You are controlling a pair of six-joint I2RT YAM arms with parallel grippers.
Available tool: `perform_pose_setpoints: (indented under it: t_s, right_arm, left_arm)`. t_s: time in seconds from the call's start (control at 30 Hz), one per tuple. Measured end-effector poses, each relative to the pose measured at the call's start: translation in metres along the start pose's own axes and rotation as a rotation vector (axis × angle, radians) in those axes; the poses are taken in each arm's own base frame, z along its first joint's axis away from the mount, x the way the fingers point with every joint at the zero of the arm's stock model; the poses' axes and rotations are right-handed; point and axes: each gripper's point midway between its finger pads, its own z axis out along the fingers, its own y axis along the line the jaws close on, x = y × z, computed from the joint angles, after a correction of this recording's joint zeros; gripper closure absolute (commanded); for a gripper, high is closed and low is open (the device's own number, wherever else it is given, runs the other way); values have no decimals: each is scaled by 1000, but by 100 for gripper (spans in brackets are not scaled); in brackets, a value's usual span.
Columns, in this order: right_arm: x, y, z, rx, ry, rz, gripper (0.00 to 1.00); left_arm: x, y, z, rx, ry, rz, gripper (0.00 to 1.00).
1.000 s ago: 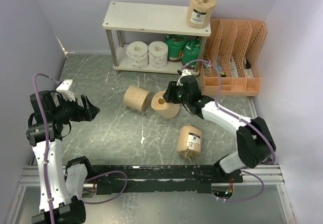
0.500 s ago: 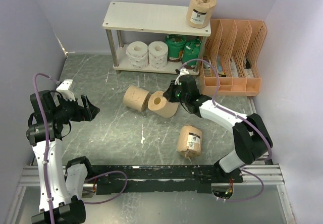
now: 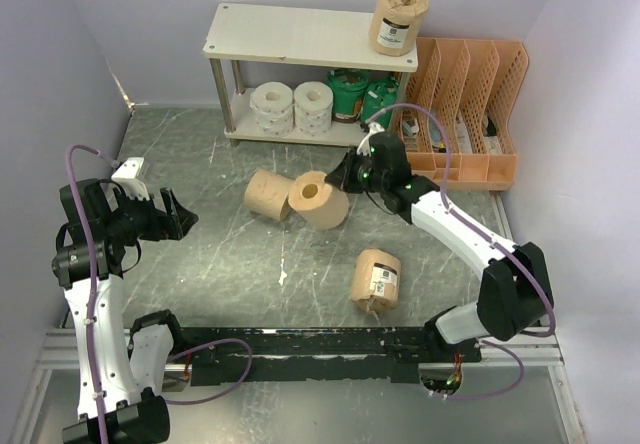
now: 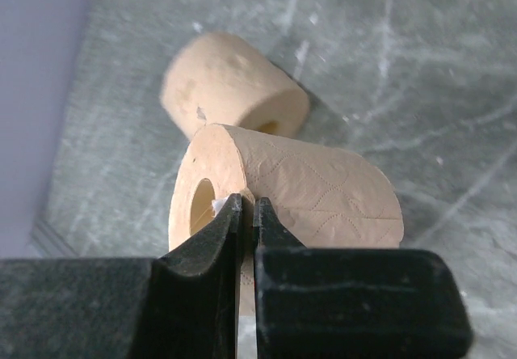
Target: Place and organize the paper towels onto the shelf
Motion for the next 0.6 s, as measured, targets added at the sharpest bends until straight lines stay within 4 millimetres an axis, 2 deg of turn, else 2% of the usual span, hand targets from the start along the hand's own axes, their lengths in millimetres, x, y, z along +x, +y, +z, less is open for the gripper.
perform_pose_setpoints:
  t_s: [0.17,0.3,0.43,0.6]
  right_arm:
    - [-41,36,-10,-110,-69,21,100]
    - [-64,43,-12,-163,-98,69,100]
    - [-96,61,-7,-219,-131,98,100]
    - [-162,110,-15,-339,-227,89,100]
  left_arm:
    - [0,0,0,0,0,0,5]
    - [0,0,0,0,0,0,5]
    - [1,1,2,0,9,-7,5]
    - [1,2,3,1,13,-10,5]
